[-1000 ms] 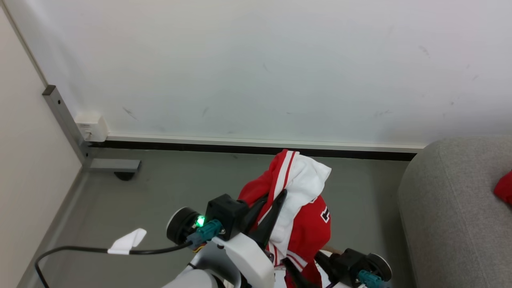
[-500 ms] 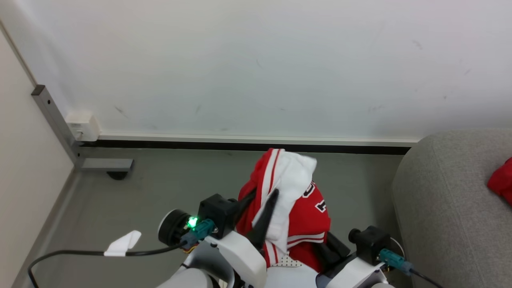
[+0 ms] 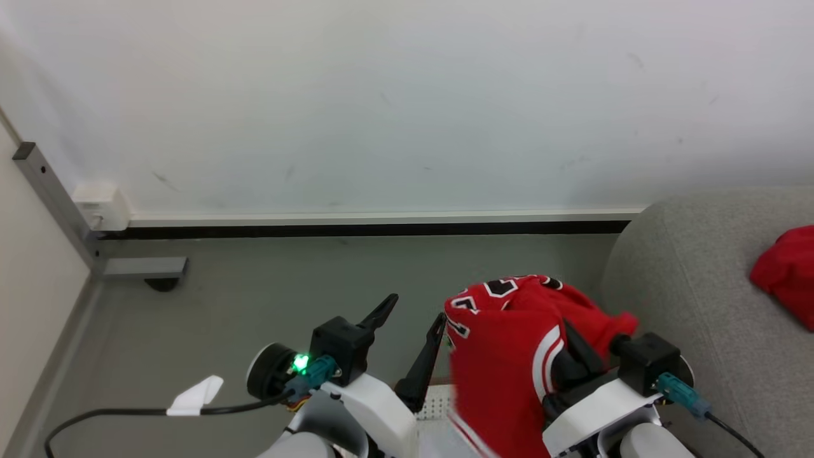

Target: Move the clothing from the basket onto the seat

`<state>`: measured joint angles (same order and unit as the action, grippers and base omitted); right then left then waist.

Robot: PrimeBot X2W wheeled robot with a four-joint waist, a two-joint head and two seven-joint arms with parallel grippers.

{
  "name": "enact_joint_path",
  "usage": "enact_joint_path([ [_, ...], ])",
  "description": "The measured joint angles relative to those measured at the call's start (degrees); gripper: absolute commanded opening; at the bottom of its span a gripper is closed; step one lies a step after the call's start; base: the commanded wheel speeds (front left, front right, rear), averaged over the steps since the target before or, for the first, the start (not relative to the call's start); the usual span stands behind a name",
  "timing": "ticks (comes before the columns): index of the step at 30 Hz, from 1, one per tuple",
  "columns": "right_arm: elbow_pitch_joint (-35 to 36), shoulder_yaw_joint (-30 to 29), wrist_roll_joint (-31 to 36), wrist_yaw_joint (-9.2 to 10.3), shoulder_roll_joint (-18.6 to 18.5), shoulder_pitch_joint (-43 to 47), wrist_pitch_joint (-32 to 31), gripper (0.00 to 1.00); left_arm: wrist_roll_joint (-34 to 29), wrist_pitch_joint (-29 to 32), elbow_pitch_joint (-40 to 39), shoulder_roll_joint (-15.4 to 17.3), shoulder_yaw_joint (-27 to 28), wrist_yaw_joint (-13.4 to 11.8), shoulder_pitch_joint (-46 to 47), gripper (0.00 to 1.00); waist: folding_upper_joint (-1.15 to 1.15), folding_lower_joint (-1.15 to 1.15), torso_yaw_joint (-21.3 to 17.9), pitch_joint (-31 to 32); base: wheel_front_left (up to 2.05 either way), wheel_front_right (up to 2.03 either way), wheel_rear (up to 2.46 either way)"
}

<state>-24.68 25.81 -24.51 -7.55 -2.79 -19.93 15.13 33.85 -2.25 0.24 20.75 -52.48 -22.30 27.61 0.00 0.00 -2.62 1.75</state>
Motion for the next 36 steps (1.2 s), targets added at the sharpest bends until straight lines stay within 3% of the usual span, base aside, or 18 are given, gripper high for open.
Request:
enact_joint_path([
  [27,7.1,-14.4,2.3,0.00,-4.8,1.3,0.0,0.00,0.3,-2.8,2.2,-2.3,-1.4,1.0,0.0,1.00,0.00,0.00,-13.6,-2.1,0.00,0.00,0.00],
  [36,8.0,-17.4,0.6,0.00,-6.3,1.0,0.0,0.00,0.0,-2.9,2.7,-4.1,-3.2,1.6,1.0,1.00,0.00,0.00,-15.3,-4.5,0.00,0.00,0.00],
])
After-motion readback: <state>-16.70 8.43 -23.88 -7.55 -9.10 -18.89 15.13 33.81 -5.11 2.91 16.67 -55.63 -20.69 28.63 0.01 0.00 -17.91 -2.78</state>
